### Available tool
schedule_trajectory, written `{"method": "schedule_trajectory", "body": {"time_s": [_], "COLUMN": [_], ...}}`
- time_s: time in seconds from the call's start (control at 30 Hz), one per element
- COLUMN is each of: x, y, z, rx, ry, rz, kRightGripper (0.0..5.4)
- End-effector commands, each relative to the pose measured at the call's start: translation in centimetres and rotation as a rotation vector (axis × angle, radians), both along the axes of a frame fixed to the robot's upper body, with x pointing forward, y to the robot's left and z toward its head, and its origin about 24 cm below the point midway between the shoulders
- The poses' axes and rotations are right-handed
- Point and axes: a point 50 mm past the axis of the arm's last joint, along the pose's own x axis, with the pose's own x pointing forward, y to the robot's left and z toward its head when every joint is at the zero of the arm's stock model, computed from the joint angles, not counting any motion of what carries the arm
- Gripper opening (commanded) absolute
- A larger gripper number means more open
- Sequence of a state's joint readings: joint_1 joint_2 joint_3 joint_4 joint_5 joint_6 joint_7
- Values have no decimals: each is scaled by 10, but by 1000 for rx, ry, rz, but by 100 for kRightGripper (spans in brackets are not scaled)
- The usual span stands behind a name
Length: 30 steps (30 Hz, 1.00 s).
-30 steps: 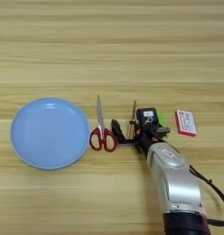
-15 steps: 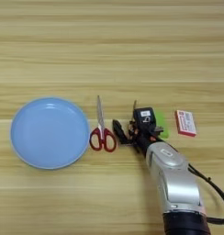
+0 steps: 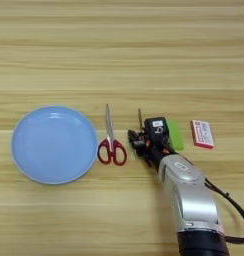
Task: Move the objects on the table
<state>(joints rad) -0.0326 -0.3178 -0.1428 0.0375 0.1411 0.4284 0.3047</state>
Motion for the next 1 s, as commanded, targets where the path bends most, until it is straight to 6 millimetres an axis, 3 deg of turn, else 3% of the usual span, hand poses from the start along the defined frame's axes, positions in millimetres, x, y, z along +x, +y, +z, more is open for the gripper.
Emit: {"method": "schedule_trajectory", "body": {"time_s": [0.03, 0.23, 1.0], "x": [5, 5, 7], "y": [-9, -10, -3], "z": [9, 10, 21], "rx": [-58, -58, -10], "ry": [-17, -20, -89], "rz": [-21, -23, -20], "kRightGripper": [146, 89, 89]}}
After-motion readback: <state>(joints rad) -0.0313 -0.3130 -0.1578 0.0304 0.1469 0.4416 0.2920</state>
